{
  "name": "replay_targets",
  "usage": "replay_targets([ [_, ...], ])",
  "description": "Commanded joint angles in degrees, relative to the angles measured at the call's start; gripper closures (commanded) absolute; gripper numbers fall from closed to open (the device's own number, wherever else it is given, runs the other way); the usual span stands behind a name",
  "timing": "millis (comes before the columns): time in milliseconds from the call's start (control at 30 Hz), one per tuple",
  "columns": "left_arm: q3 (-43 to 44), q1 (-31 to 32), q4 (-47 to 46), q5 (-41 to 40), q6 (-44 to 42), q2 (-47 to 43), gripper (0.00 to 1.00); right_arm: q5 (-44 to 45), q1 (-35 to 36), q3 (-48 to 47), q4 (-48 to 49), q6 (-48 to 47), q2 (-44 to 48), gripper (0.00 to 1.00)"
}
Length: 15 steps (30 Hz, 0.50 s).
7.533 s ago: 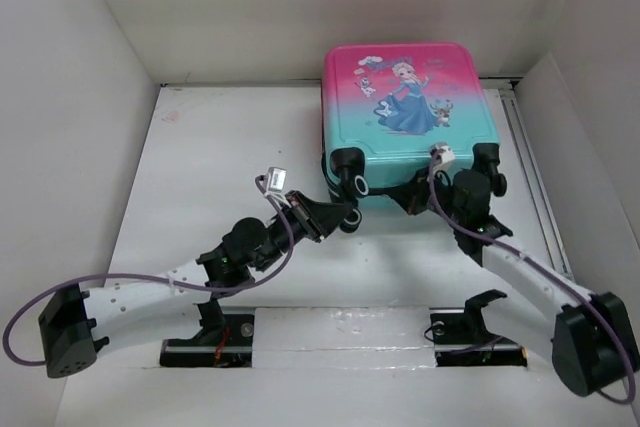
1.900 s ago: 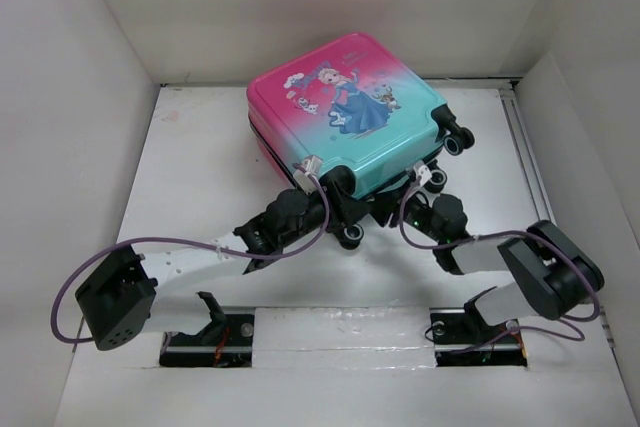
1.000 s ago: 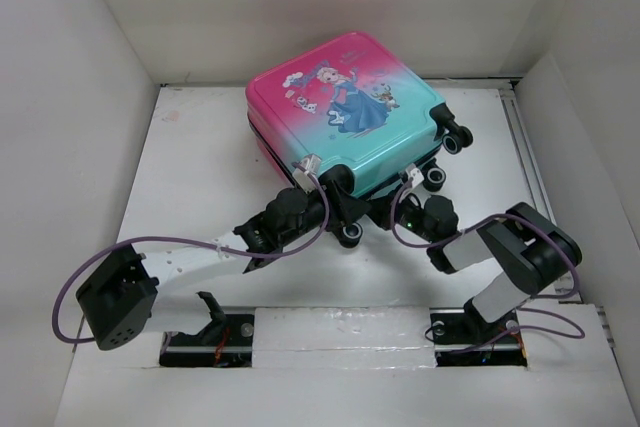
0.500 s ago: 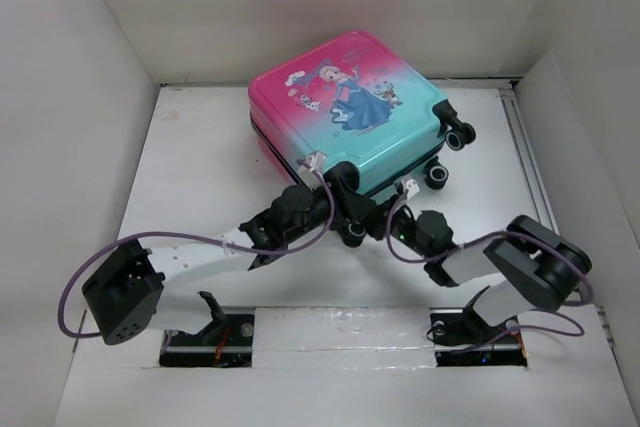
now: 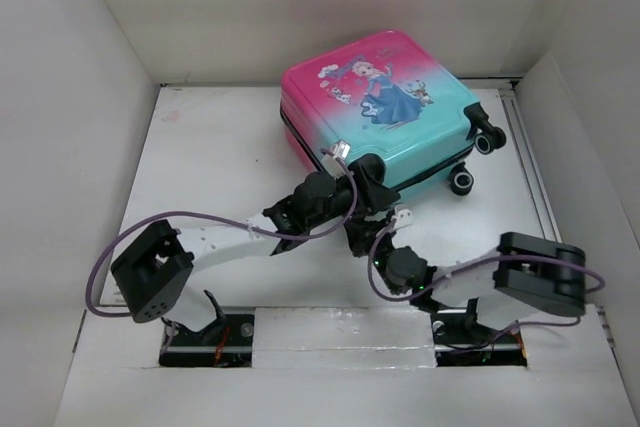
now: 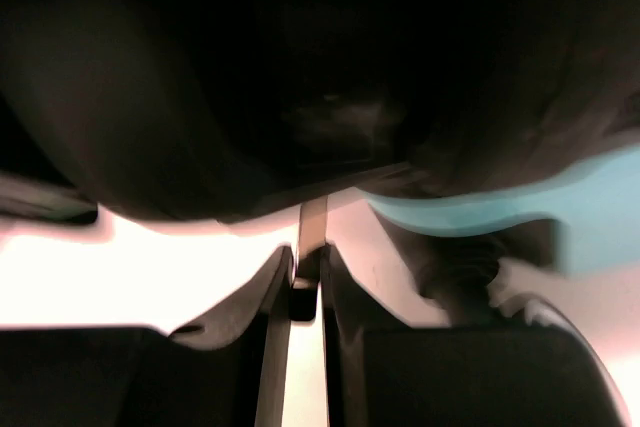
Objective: Pack the luggage
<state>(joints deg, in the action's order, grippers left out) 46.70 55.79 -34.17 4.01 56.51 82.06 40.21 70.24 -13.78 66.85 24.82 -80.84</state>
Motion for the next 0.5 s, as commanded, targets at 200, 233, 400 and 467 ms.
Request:
replay_targets([
  [200,8.6,3.2,-27.3,7.1,5.4,-1.0,1.0,5.0,7.4,-16.0,18.7,-7.0,-23.6,1.0],
  [233,8.1,3.2,-27.9,6.5,5.4,-1.0,1.0,7.1,7.4,-19.1,19.5,-8.5,-25.0,1.0],
  [400,5.9,4.2,-30.9,7.1,9.8,-1.0,1.0,8.7,6.6,-26.0,30.0,-14.5,-36.1,1.0],
  [467,5.9,4.9,-31.4,8.5,9.8,-1.0,1.0,6.5,6.1,-27.2,32.9,-13.9,-37.8,1.0],
])
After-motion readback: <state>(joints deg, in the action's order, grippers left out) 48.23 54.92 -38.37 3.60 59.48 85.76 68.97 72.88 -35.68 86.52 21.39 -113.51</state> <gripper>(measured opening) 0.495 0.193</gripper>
